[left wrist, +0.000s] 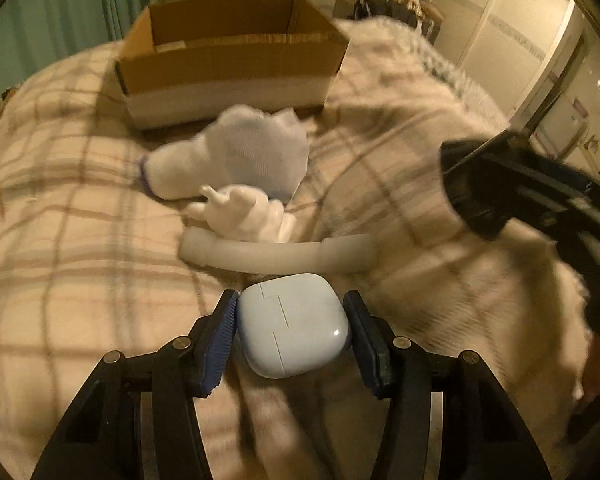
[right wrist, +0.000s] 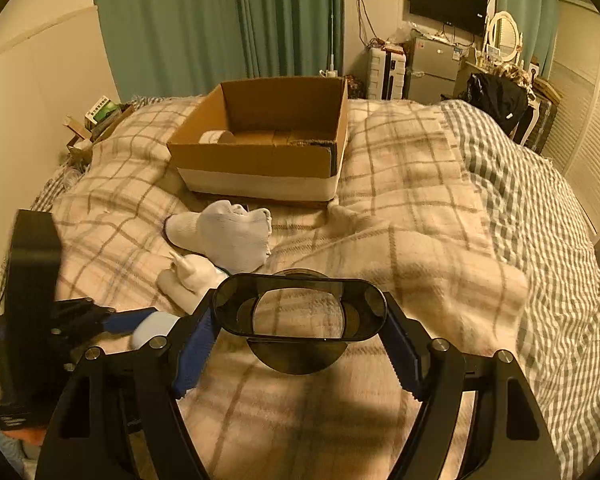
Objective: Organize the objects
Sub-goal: 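Grasp the light blue earbud case with the left tool, then carry the earbud case and black case into the box and open both tools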
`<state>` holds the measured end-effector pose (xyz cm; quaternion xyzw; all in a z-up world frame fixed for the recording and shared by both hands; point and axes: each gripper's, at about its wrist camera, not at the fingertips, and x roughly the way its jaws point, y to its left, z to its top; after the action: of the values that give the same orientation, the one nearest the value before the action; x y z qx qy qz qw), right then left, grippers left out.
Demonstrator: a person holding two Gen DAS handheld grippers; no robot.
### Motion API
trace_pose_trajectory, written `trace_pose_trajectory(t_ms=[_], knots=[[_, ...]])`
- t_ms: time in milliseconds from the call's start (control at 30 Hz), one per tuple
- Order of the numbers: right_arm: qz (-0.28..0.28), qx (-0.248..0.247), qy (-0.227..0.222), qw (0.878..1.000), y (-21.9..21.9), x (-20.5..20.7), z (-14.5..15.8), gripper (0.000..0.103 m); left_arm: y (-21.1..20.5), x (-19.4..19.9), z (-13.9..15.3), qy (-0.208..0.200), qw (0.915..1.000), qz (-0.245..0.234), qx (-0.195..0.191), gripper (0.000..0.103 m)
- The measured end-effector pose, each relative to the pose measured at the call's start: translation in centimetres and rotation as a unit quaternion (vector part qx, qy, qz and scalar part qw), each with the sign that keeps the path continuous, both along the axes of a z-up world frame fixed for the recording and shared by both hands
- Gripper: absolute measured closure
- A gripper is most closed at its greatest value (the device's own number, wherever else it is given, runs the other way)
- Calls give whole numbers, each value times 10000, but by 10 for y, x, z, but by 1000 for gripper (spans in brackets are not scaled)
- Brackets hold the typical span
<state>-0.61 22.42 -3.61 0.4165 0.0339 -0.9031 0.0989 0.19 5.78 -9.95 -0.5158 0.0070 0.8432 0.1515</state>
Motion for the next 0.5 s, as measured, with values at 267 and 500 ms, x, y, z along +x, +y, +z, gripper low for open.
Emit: trace_pose_trajectory(t_ms=[267, 500], knots=[[13, 99, 402, 9991, -8, 20, 39, 28, -18, 7, 56, 593, 9977, 157, 273, 49], [227, 169, 847, 9960, -20, 11, 85, 28, -27, -17, 108, 1189, 9926, 176, 159, 49]])
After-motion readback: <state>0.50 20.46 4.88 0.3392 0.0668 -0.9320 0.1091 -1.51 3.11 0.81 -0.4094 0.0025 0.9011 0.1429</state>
